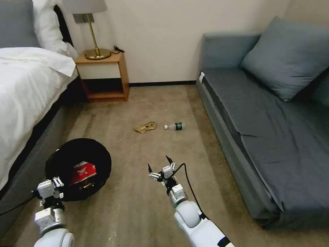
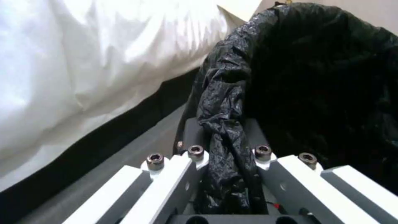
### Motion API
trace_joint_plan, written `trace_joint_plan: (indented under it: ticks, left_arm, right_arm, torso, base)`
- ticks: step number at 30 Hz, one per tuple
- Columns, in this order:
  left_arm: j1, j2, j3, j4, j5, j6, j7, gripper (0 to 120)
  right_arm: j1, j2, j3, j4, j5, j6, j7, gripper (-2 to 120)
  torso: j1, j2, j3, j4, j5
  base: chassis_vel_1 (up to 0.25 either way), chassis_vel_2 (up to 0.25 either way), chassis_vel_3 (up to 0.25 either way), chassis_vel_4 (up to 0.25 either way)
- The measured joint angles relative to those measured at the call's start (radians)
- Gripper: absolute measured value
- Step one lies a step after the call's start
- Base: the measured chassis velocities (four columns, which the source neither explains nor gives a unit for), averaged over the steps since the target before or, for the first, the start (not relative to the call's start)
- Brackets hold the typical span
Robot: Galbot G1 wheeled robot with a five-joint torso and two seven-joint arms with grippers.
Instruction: Pick up the trash bin, then pick up the garbage on the floor and place it into the trash bin.
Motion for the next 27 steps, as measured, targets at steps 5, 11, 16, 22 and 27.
trace_joint_plan:
  ticks: [5, 11, 16, 22, 27]
  left_arm:
    - [-0.024, -0.002, 0.004, 0.011, 0.002, 0.012, -0.001, 7]
    - [-0.055, -0.010, 0.009, 0.038, 0.005, 0.025, -0.001, 7]
    - [-0.069, -0.017, 0.014, 0.045, 0.010, 0.033, -0.001, 7]
    - [-0.077, -0.020, 0.015, 0.060, 0.014, 0.035, -0.001, 7]
    - [-0.079, -0.017, 0.011, 0.074, 0.014, 0.033, -0.001, 7]
  right_arm:
    - [0.004, 0.004, 0.008, -0.016, -0.009, 0.011, 0.000, 100]
    - [0.012, 0.003, 0.019, -0.044, -0.021, 0.032, -0.015, 100]
    - [0.023, 0.000, 0.021, -0.062, -0.025, 0.043, -0.025, 100]
    - [0.042, 0.003, 0.024, -0.085, -0.032, 0.051, -0.030, 100]
    - [0.053, 0.007, 0.021, -0.104, -0.032, 0.053, -0.033, 100]
  torso:
    - [0.000, 0.000, 0.000, -0.0002, 0.0001]
    - [0.000, 0.000, 0.000, -0.0001, 0.0001]
    - [0.000, 0.000, 0.000, -0.0002, 0.0001]
    - [0.000, 0.000, 0.000, -0.0001, 0.0001]
    - [0.000, 0.000, 0.000, -0.0001, 0.0000]
  base:
    - [-0.061, 0.064, 0.075, -0.065]
    - [-0.093, 0.091, 0.096, -0.093]
    - [-0.109, 0.112, 0.113, -0.119]
    - [-0.105, 0.096, 0.103, -0.103]
    - [-0.114, 0.106, 0.100, -0.115]
